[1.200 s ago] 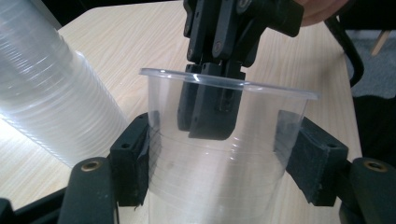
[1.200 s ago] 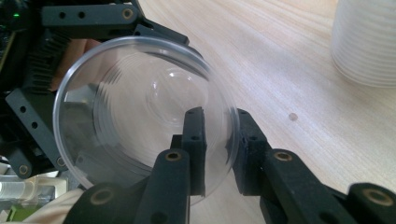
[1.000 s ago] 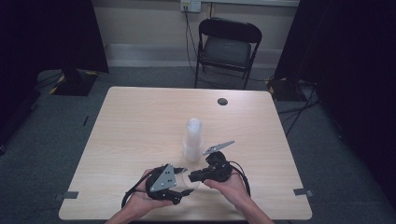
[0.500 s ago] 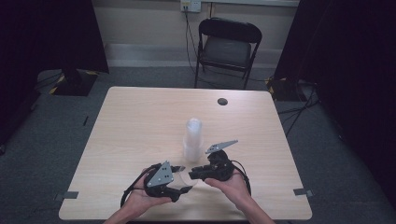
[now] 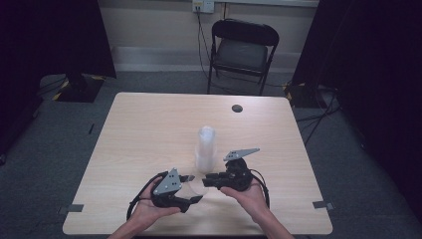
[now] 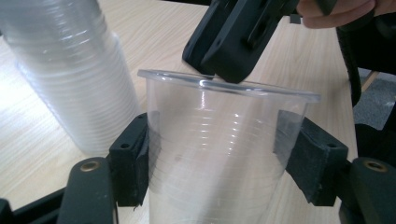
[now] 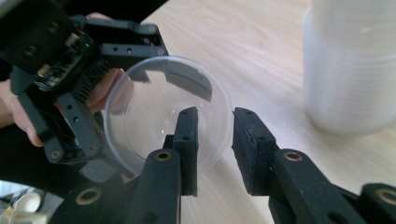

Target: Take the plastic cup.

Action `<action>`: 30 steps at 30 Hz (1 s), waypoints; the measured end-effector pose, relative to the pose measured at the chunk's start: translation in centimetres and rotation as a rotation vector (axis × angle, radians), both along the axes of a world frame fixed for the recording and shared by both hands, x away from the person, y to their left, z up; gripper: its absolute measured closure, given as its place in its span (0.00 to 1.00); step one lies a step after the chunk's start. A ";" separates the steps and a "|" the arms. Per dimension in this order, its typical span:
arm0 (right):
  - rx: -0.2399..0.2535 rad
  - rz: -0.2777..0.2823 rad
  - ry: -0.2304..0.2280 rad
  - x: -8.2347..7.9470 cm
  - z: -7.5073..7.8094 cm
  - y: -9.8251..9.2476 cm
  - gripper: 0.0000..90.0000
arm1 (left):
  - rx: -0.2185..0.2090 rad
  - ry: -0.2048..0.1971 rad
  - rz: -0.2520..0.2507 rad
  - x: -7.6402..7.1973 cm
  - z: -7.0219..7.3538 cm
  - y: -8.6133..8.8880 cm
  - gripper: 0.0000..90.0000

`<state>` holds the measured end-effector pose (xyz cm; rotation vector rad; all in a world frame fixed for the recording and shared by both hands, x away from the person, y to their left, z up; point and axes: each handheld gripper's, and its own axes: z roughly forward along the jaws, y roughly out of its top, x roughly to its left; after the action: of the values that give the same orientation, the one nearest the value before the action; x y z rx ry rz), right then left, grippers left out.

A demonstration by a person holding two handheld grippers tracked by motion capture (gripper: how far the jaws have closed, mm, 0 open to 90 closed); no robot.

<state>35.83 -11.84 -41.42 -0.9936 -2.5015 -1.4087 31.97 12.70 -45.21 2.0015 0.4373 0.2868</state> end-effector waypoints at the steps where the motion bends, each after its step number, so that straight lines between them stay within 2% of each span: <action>1: 0.002 -0.003 -0.005 0.0 0.1 0.0 0.79 | -0.004 0.005 0.003 0.1 0.0 0.1 0.36; 4: 0.010 -0.010 -0.017 0.0 0.2 -0.2 0.79 | -0.029 0.020 0.022 0.4 0.1 0.5 0.36; 8: 0.020 -0.016 -0.026 -0.1 0.3 -0.3 0.77 | -0.099 0.053 0.036 0.7 0.2 1.0 0.36; 11: 0.039 -0.034 -0.041 -0.3 0.5 -0.6 0.76 | -0.135 0.068 0.046 0.7 0.4 1.1 0.36; 17: 0.065 -0.050 -0.060 -0.6 0.8 -1.5 0.75 | -0.152 0.066 0.075 1.0 0.6 1.7 0.36; 20: 0.064 -0.058 -0.066 -0.6 0.7 -2.0 0.75 | -0.180 0.071 0.096 1.2 0.7 2.1 0.36; 30: 0.070 -0.095 -0.082 -1.0 0.4 -3.4 0.74 | -0.224 0.085 0.161 1.6 1.1 3.1 0.36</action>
<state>34.86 -15.26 -41.07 -1.0755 -2.4726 -1.5840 33.60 15.81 -44.07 1.7668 0.6576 0.2422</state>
